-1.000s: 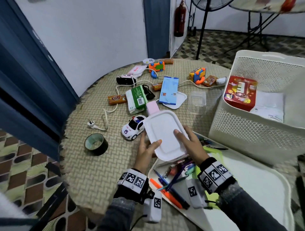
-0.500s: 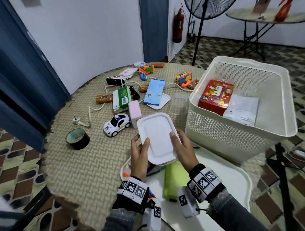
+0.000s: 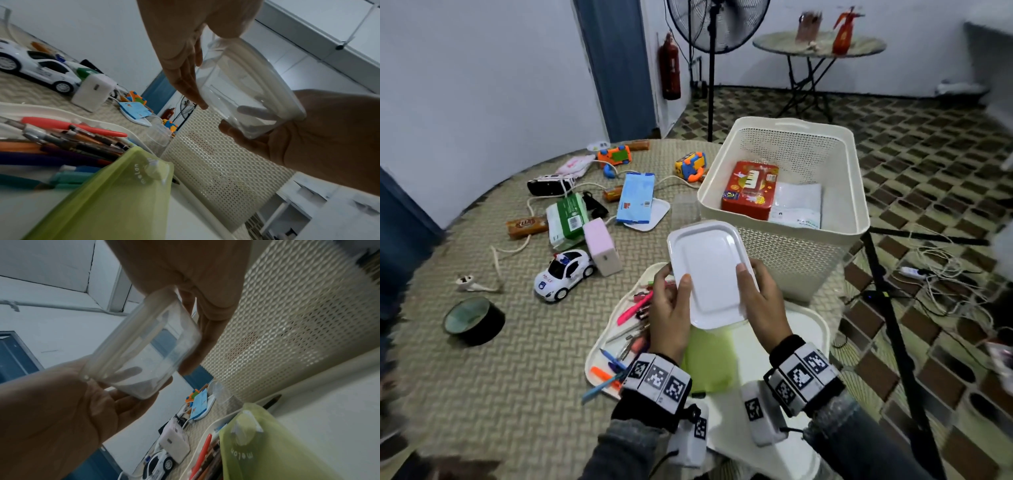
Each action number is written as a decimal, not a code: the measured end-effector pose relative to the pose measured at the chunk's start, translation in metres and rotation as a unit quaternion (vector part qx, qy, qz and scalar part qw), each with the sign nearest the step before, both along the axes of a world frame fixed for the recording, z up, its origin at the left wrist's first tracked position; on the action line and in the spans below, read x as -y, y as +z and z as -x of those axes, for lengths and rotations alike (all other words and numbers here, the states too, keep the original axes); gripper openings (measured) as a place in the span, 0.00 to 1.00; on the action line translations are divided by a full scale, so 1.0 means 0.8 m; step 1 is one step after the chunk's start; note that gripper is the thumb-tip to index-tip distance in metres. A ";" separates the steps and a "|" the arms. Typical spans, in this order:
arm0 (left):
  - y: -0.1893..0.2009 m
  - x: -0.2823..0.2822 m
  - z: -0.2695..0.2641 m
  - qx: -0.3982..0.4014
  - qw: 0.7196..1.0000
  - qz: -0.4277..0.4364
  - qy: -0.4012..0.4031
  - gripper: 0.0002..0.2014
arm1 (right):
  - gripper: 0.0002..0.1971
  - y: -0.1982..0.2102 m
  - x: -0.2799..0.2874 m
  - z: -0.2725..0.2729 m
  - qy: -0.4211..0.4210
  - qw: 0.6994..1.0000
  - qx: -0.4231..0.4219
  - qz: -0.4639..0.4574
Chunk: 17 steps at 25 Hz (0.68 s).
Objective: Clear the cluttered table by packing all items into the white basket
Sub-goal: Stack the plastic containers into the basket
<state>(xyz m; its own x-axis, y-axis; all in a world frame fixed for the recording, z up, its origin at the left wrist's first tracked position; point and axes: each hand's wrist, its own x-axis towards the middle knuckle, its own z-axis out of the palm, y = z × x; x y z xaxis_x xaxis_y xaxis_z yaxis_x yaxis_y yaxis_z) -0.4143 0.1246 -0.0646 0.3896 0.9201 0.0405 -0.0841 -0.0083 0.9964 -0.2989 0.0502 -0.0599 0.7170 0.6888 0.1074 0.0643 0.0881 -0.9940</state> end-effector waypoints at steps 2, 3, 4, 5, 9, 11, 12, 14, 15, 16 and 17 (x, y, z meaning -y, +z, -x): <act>0.005 0.009 -0.004 -0.002 1.000 -0.014 -0.020 0.10 | 0.11 0.004 0.017 0.001 -0.021 1.000 0.012 -0.010; 0.007 0.013 -0.007 -0.002 0.999 -0.019 -0.035 0.09 | 0.10 0.007 0.026 0.000 -0.031 0.999 0.017 -0.013; 0.007 0.018 -0.010 -0.004 0.998 -0.021 -0.051 0.10 | 0.09 0.008 0.036 -0.002 -0.040 0.999 0.016 -0.013; 0.008 0.022 -0.013 -0.006 0.998 -0.022 -0.065 0.10 | 0.08 0.010 0.044 -0.005 -0.045 0.999 0.012 -0.014; 0.022 0.036 -0.037 0.000 0.994 -0.035 -0.104 0.13 | 0.11 0.021 0.072 -0.026 -0.073 0.997 0.009 -0.019; 0.028 0.045 -0.052 0.006 0.991 -0.042 -0.126 0.15 | 0.13 0.027 0.084 -0.039 -0.089 0.996 0.020 -0.020; 0.033 0.052 -0.061 0.012 0.989 -0.043 -0.140 0.15 | 0.13 0.029 0.092 -0.047 -0.099 0.995 0.024 -0.020; 0.042 0.062 -0.079 0.021 0.986 -0.040 -0.158 0.17 | 0.11 0.036 0.102 -0.064 -0.113 0.993 0.037 -0.025; 0.046 0.066 -0.089 0.020 0.986 -0.038 -0.164 0.18 | 0.10 0.039 0.106 -0.074 -0.117 0.992 0.043 -0.028; 0.050 0.069 -0.099 0.020 0.985 -0.035 -0.169 0.19 | 0.09 0.042 0.108 -0.085 -0.118 0.992 0.044 -0.031; 0.054 0.071 -0.109 0.020 0.985 -0.033 -0.171 0.20 | 0.09 0.044 0.110 -0.096 -0.117 0.992 0.042 -0.037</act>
<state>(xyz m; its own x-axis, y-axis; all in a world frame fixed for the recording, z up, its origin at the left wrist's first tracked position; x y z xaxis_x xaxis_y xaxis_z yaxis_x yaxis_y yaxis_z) -0.3274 0.0679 -0.0215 0.6734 0.7301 0.1162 -0.1313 -0.0366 0.9907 -0.2222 -0.0382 -0.0248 0.8427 0.4924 0.2178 0.1748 0.1325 -0.9757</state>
